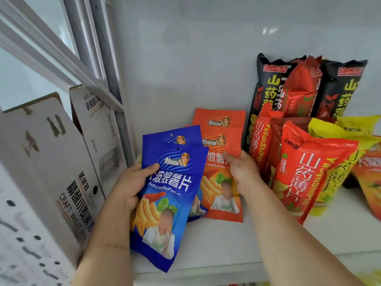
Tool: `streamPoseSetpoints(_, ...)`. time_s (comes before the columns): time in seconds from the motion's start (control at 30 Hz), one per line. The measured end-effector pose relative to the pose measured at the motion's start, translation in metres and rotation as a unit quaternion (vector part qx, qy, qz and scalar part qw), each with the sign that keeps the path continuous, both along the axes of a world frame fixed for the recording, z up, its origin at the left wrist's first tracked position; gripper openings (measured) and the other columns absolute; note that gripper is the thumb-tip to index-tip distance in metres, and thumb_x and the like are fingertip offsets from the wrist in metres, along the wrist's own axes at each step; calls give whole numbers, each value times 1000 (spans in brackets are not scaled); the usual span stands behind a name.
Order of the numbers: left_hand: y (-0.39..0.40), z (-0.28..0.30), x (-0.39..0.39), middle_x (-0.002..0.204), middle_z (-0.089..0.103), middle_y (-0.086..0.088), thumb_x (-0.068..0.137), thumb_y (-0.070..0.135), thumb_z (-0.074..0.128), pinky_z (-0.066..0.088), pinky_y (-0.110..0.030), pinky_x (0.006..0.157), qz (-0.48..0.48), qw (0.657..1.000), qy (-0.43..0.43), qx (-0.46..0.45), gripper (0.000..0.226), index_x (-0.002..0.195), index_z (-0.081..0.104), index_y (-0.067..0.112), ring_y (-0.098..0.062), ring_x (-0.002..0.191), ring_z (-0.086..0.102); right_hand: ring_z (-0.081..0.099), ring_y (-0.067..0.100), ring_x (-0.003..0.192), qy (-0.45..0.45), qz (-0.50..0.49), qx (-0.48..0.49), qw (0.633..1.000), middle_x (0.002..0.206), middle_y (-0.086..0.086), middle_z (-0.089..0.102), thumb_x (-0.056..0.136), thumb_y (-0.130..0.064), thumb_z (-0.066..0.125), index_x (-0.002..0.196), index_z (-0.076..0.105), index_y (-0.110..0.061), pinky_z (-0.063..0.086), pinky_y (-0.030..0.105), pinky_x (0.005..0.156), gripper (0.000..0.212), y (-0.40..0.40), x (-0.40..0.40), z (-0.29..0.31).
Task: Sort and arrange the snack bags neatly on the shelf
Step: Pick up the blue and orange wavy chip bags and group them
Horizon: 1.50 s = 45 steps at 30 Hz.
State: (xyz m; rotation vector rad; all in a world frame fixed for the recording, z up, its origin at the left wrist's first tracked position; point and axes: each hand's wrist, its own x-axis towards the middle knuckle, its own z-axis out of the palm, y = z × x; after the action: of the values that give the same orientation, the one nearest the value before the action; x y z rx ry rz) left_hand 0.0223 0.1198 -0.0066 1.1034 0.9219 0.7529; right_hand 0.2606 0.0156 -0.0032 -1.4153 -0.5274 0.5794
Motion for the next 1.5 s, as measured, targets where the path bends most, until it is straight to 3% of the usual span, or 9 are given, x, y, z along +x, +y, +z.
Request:
streamPoseSetpoints(0.17,-59,-1,-12,104,76,-20,89,20,73,58,-51,89,5,999,-38,7,29,114,66,7,-34,87,73,74,23,82,12,11,38,999,95,6,76,94,-22,66,91,69,-21,59,48,83,4,-27,-17,-3)
streamPoseSetpoints(0.33,-125,3,-41,101,77,-17,96,18,64,63,-39,65,22,998,-64,19,25,118,63,7,-28,77,76,74,23,85,3,33,64,997,93,1,77,92,-21,68,93,72,-20,59,47,85,4,-74,-36,-7)
streamPoseSetpoints(0.63,-230,-20,-91,106,74,-24,96,15,60,63,-38,65,24,996,-86,16,29,119,64,-2,-30,78,75,73,19,90,-48,60,54,996,97,-4,75,94,-29,65,93,69,-28,58,41,86,4,-167,-69,-7)
streamPoseSetpoints(0.9,-289,-37,-100,110,73,-25,97,16,60,63,-41,69,-44,993,-107,-10,32,122,63,-4,-31,82,75,73,16,88,-36,-14,58,998,102,0,75,92,-30,68,104,69,-22,59,38,82,15,-258,-94,-13)
streamPoseSetpoints(1.1,-342,-45,-80,96,77,-19,97,14,61,64,-37,66,-123,987,-102,-29,23,112,67,-2,-27,75,76,75,22,85,-4,-86,18,996,91,1,78,90,-30,70,96,70,-18,59,48,85,14,-343,-90,-33)
streamPoseSetpoints(1.5,-442,-48,57,100,77,-17,97,18,63,63,-36,67,-219,971,-85,-49,23,113,66,1,-25,78,76,75,28,86,29,-213,14,977,95,9,77,91,-28,69,100,70,-14,58,54,85,16,-508,15,-39)
